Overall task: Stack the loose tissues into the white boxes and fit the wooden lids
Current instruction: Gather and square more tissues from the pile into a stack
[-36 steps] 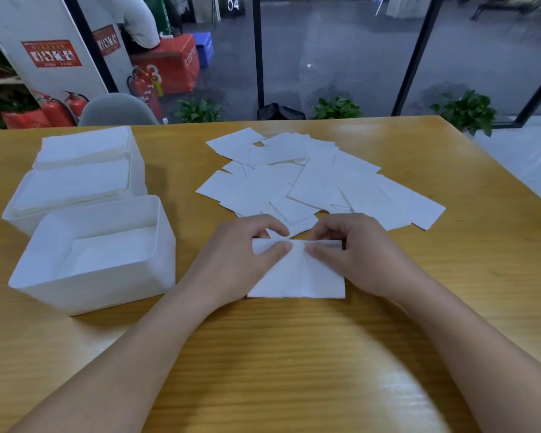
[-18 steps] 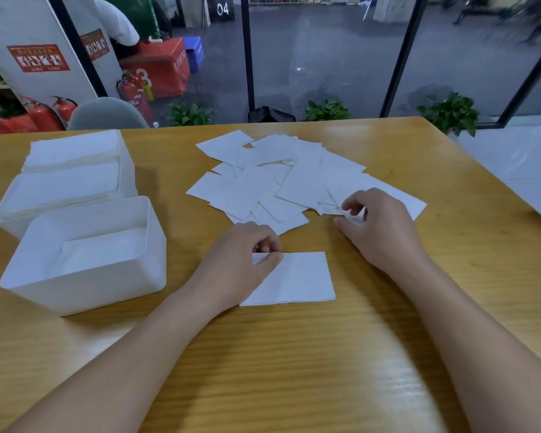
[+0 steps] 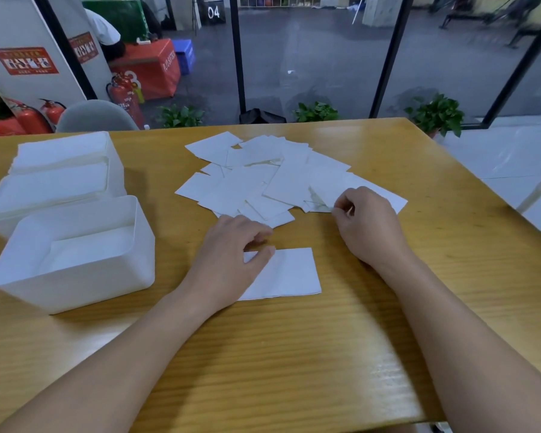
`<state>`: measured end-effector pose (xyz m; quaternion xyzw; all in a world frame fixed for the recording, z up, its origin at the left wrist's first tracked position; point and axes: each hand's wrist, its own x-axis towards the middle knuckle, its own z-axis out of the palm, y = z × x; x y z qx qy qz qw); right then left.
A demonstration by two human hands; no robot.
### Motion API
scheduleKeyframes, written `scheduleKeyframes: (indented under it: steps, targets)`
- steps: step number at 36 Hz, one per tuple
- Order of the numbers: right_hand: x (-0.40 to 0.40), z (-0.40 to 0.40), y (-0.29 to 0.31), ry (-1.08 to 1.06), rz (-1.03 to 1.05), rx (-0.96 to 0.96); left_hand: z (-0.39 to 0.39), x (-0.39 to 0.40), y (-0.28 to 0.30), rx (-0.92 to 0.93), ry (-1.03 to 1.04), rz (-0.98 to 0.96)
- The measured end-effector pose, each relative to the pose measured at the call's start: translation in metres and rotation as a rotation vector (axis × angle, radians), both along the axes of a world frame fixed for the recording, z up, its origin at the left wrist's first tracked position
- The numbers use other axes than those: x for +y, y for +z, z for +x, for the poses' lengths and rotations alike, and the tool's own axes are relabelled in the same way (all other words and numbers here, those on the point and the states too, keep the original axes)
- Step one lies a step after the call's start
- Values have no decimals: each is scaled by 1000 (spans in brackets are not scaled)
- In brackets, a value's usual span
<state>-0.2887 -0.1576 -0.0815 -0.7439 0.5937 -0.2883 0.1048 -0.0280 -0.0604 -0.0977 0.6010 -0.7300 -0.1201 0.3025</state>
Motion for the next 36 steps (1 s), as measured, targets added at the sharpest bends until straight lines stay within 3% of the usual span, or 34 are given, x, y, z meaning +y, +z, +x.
scheduleKeyframes:
  steps: [3,6,10,15,24,28,32,36]
  targets:
    - [16,-3,7,243,81,-217,2,-1,5,117,44,-49]
    - [31,5,9,509,201,-242,2,-2,9,134,57,-74]
    - [36,12,9,670,285,-281,1,-2,10,69,28,-74]
    - [36,10,10,642,190,-331,5,-1,12,79,-19,-187]
    - [46,20,12,581,62,-413,8,4,22,180,-46,-225]
    - [41,19,10,560,215,-537,17,4,30,378,-47,-82]
    - [35,14,3,539,401,-422,35,4,26,286,-64,153]
    - [34,14,-2,523,406,-232,41,6,17,207,-21,259]
